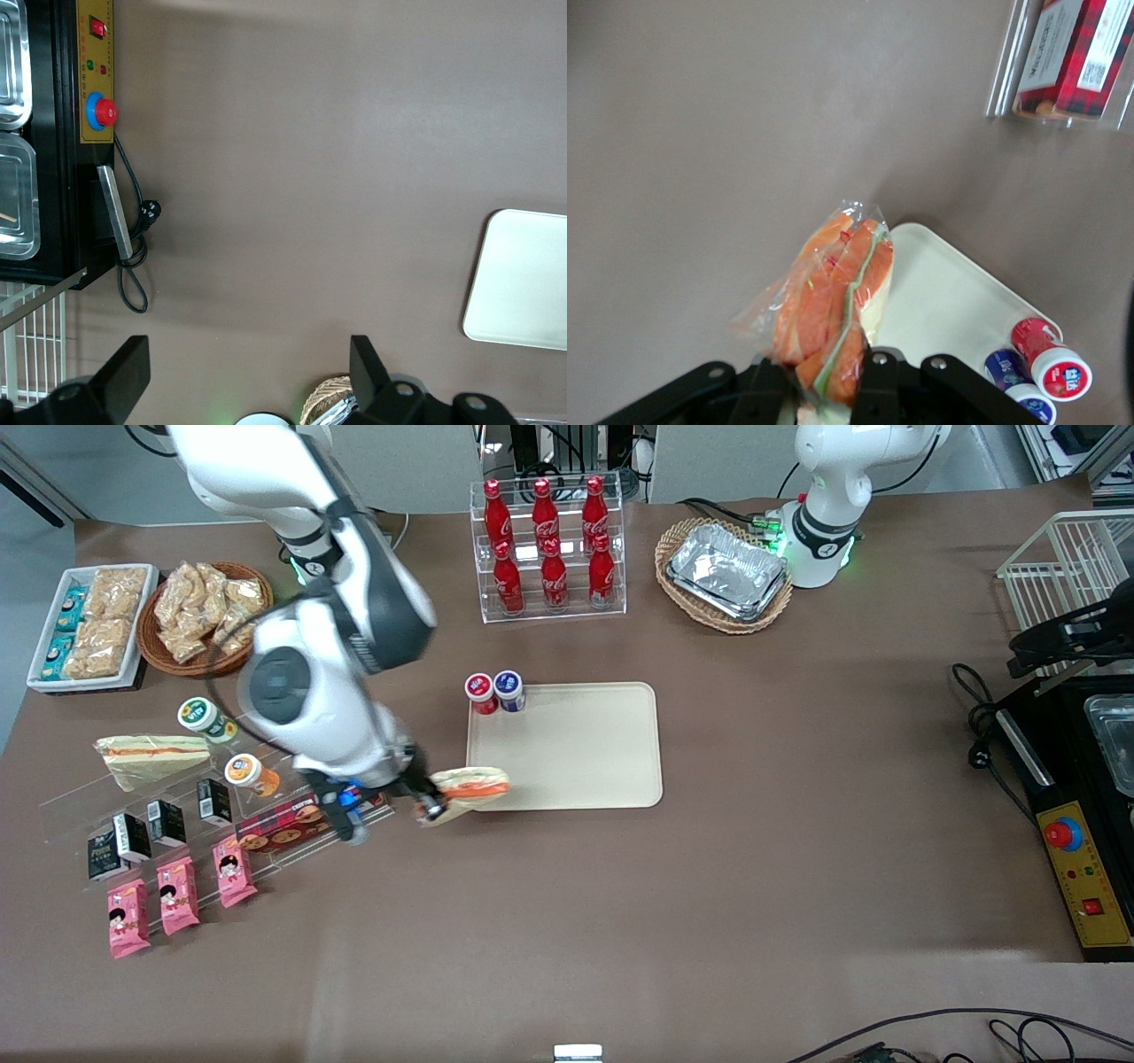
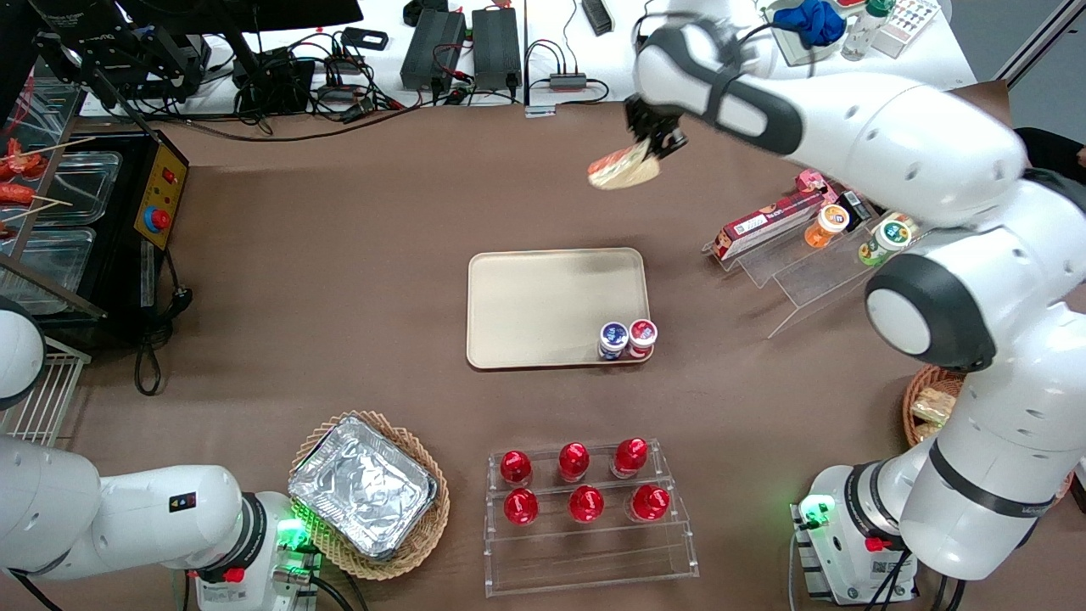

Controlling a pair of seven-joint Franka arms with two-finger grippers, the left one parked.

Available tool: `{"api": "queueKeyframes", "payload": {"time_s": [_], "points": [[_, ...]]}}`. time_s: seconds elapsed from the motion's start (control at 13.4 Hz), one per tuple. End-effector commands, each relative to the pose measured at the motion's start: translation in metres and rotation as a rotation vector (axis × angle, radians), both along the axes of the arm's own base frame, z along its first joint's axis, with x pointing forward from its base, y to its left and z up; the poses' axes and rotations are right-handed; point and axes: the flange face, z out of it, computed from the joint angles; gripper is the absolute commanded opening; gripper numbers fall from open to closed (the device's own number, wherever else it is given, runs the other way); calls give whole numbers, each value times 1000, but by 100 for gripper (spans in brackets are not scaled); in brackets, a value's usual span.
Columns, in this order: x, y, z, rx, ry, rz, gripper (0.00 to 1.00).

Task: Place sandwich on tray
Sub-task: 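Carry the sandwich over the cream tray with the right gripper, then lower the sandwich onto the tray and open the right gripper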

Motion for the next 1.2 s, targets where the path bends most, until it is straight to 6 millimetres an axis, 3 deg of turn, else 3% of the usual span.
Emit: {"api": "queueKeyframes", "payload": {"time_s": [0.0,0.3,0.52,0.67,1.12], "points": [[-28,69,-47,-126,-23,44,10],[-49,113,-120,-187,-20,17,10],[-51,111,-157,-218,15,-60,10],[-45,102,-166,-202,24,-147,10],[-48,115,-181,-164,10,-229,15]]}}
